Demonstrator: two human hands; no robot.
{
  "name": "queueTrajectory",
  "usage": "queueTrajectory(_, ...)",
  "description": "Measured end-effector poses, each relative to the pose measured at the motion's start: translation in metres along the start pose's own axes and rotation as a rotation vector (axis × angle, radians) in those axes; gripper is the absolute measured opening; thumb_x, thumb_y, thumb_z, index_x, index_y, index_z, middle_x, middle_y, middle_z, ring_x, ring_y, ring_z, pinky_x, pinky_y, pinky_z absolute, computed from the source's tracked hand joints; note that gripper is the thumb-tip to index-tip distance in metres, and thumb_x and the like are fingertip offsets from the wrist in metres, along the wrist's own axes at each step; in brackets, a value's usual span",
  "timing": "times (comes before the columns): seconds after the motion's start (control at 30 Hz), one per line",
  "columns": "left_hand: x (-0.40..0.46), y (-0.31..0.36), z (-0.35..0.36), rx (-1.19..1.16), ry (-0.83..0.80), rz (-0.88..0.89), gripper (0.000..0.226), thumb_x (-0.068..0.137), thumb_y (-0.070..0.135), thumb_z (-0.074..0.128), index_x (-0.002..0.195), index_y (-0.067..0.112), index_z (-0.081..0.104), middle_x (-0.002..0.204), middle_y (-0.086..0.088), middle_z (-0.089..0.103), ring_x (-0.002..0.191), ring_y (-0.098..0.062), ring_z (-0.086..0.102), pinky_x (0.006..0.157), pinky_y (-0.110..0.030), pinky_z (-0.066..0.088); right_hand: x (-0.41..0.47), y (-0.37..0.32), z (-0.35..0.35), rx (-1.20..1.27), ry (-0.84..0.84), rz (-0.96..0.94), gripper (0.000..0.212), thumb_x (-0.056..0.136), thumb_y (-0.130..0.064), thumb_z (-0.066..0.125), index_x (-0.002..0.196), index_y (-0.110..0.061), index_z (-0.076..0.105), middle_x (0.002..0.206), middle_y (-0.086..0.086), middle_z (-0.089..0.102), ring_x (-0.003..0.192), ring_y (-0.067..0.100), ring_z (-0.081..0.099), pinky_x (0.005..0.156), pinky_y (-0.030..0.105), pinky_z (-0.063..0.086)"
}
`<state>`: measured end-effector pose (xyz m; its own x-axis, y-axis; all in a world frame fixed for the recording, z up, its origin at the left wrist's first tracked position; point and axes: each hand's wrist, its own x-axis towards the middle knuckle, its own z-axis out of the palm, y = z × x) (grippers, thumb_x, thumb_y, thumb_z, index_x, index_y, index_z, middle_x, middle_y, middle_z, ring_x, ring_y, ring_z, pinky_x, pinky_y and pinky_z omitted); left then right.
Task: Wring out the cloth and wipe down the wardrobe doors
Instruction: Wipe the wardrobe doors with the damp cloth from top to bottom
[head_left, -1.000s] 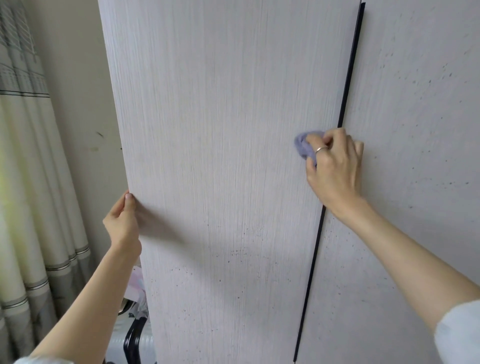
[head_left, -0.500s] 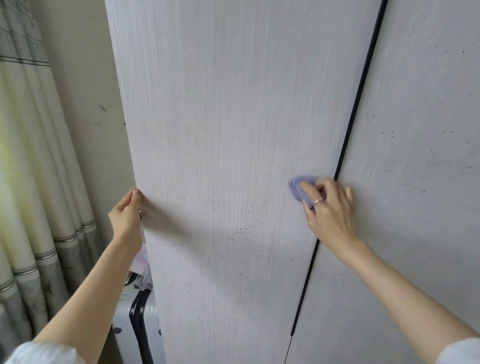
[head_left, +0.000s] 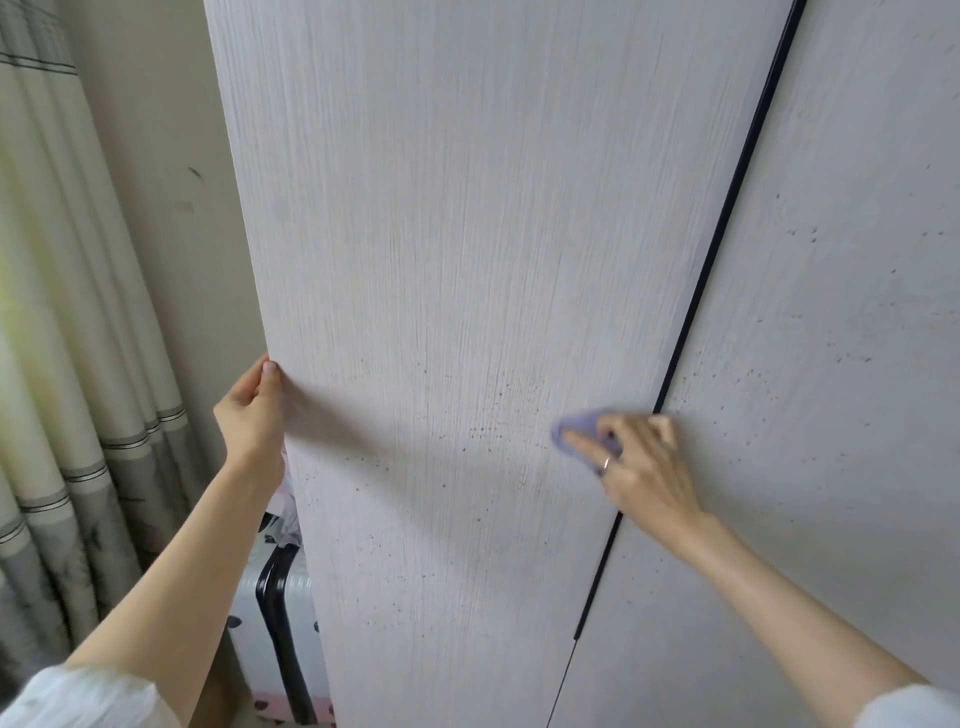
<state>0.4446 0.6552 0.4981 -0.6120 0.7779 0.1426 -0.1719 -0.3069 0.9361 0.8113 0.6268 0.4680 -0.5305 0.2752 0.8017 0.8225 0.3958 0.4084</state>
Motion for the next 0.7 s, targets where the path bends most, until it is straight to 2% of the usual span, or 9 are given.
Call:
queueTrajectory(0.07, -0.001, -0.001, 0.001, -0.002, 0.007, 0.008, 0.034, 0.099, 0.018, 0.047, 0.131, 0.011, 0.054, 0.116, 0.007, 0.057, 0.116, -0.01, 0.051, 0.105, -0.025, 0.037, 0.041, 0.008, -0.008, 0.014, 0.165, 0.21, 0.044, 0.076, -0.009, 0.06, 0.117, -0.026, 0.055, 0.095, 0.0, 0.041, 0.08, 0.018, 0.046, 0.073, 0.031, 0.025)
queueTrajectory(0.13, -0.001, -0.002, 0.0, 0.005, 0.001, 0.01, 0.034, 0.099, 0.018, 0.047, 0.131, 0.011, 0.054, 0.112, 0.007, 0.057, 0.109, -0.007, 0.05, 0.101, -0.023, 0.037, 0.067, 0.008, -0.005, 0.065, 0.291, 0.378, 0.039, 0.078, -0.015, 0.063, 0.116, -0.02, 0.061, 0.095, 0.003, 0.041, 0.081, 0.018, 0.046, 0.075, 0.03, 0.026)
queueTrajectory(0.2, -0.001, -0.002, -0.002, 0.029, -0.009, 0.012, 0.033, 0.099, 0.019, 0.047, 0.131, 0.012, 0.054, 0.111, 0.008, 0.057, 0.107, -0.007, 0.051, 0.098, -0.024, 0.039, 0.065, -0.004, 0.007, 0.118, 0.311, 0.399, 0.044, 0.074, -0.01, 0.066, 0.116, -0.019, 0.061, 0.094, 0.003, 0.039, 0.08, 0.02, 0.044, 0.072, 0.034, 0.034)
queueTrajectory(0.27, 0.0, -0.003, -0.004, 0.062, -0.018, 0.019, 0.032, 0.099, 0.019, 0.047, 0.13, 0.016, 0.054, 0.101, 0.009, 0.058, 0.096, -0.007, 0.053, 0.088, -0.024, 0.043, 0.039, -0.024, 0.023, 0.137, 0.19, 0.195, 0.055, 0.069, -0.003, 0.065, 0.12, -0.024, 0.056, 0.094, 0.002, 0.038, 0.078, 0.021, 0.045, 0.066, 0.033, 0.034)
queueTrajectory(0.37, 0.001, -0.004, -0.005, 0.081, -0.027, 0.035, 0.029, 0.099, 0.019, 0.046, 0.126, 0.023, 0.054, 0.093, 0.013, 0.055, 0.093, -0.009, 0.049, 0.086, -0.026, 0.042, 0.0, -0.034, 0.033, 0.017, -0.054, -0.282, 0.043, 0.082, -0.004, 0.05, 0.118, -0.025, 0.063, 0.095, 0.003, 0.049, 0.075, 0.023, 0.057, 0.066, 0.033, 0.029)
queueTrajectory(0.43, -0.001, -0.003, -0.005, 0.078, -0.029, 0.047, 0.027, 0.099, 0.018, 0.045, 0.125, 0.026, 0.052, 0.094, 0.014, 0.055, 0.097, -0.01, 0.048, 0.092, -0.027, 0.041, 0.008, -0.028, 0.028, 0.022, -0.064, -0.333, 0.04, 0.085, -0.005, 0.049, 0.117, -0.024, 0.064, 0.089, 0.004, 0.059, 0.076, 0.022, 0.058, 0.067, 0.032, 0.029)
queueTrajectory(0.5, -0.003, -0.003, -0.004, 0.075, -0.025, 0.047, 0.028, 0.099, 0.018, 0.045, 0.126, 0.021, 0.055, 0.092, 0.014, 0.055, 0.097, -0.01, 0.047, 0.092, -0.027, 0.041, 0.037, -0.021, 0.018, 0.066, 0.039, -0.179, 0.043, 0.082, -0.007, 0.056, 0.12, -0.025, 0.056, 0.089, 0.006, 0.059, 0.082, 0.022, 0.051, 0.067, 0.033, 0.027)
queueTrajectory(0.63, 0.001, -0.007, -0.007, 0.066, -0.043, 0.015, 0.024, 0.099, 0.019, 0.046, 0.12, 0.028, 0.055, 0.077, 0.016, 0.048, 0.074, -0.007, 0.044, 0.072, -0.022, 0.039, 0.093, -0.002, -0.003, 0.091, 0.277, 0.245, 0.049, 0.074, -0.011, 0.062, 0.122, -0.023, 0.058, 0.097, 0.002, 0.039, 0.082, 0.02, 0.043, 0.07, 0.036, 0.029)
queueTrajectory(0.7, 0.005, -0.009, -0.01, 0.065, -0.063, 0.003, 0.026, 0.099, 0.02, 0.047, 0.122, 0.03, 0.054, 0.076, 0.014, 0.047, 0.068, -0.005, 0.041, 0.067, -0.021, 0.037, 0.097, -0.008, 0.002, 0.119, 0.314, 0.335, 0.048, 0.076, -0.012, 0.062, 0.123, -0.021, 0.057, 0.098, 0.003, 0.036, 0.082, 0.021, 0.042, 0.07, 0.037, 0.035)
